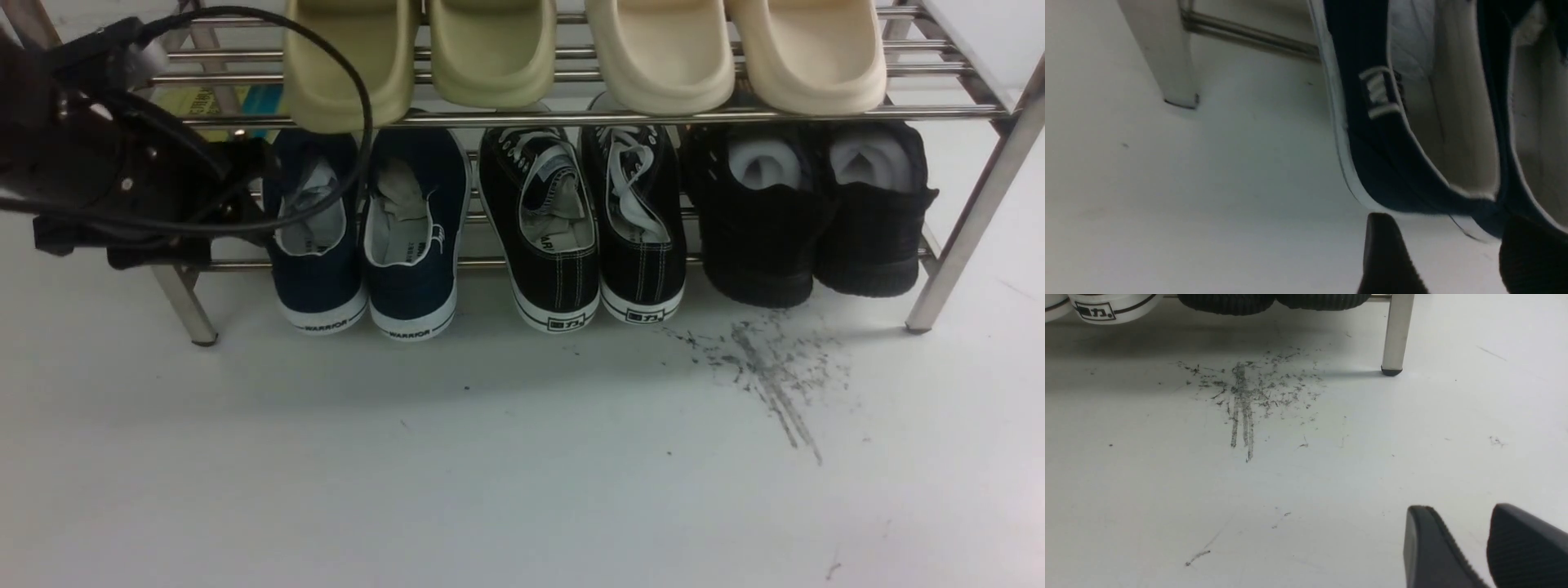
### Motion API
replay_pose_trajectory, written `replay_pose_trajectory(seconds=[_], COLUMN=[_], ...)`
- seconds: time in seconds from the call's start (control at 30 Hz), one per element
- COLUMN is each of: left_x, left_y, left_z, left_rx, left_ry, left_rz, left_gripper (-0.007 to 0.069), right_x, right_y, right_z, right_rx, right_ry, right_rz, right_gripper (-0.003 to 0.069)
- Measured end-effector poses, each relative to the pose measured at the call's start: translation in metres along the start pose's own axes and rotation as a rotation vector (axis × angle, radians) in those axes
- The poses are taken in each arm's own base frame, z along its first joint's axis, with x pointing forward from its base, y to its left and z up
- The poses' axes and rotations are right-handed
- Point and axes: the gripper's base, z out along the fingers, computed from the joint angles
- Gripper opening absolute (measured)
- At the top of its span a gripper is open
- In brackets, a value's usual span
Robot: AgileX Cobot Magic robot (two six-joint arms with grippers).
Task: Take the shoes off the shelf with your hand on the white table.
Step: 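Grasp the leftmost shoe on the bottom shelf of the shoe rack with the left gripper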
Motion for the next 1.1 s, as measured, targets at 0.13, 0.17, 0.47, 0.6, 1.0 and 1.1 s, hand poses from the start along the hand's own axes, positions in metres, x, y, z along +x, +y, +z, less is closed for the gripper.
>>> replay_pose_trajectory(seconds=[0.13, 0.17, 0.47, 0.6, 1.0, 1.1], left_x=[-0.013, -0.013, -0.005, -0.003, -0.005, -0.005], left_y=[-0.01, -0.011, -0.026, -0.024, -0.021, -0.022], left_z=[0.023, 0.025, 0.073, 0.086, 0.105, 0.105], left_rx=[-0.094, -0.092, -0.137, -0.15, -0.183, -0.182], left_ry=[-0.051, -0.049, -0.027, -0.009, -0.061, -0.063], left_rz=[-0.014, -0.02, 0.018, 0.027, 0.025, 0.018], left_gripper=[0.0404, 0.0404, 0.0405, 0.0406, 0.0226, 0.0059], right_x=[0.0, 0.0, 0.0, 0.0, 0.0, 0.0], right_y=[0.0, 0.0, 0.0, 0.0, 0.0, 0.0], right_z=[0.0, 0.0, 0.0, 0.0, 0.0, 0.0], right_rx=[0.0, 0.0, 0.0, 0.0, 0.0, 0.0], right_ry=[0.0, 0.0, 0.0, 0.0, 0.0, 0.0], right_rz=[0.0, 0.0, 0.0, 0.0, 0.0, 0.0], right_gripper=[0.0237, 0.0237, 0.0237, 0.0237, 0.0237, 0.0239])
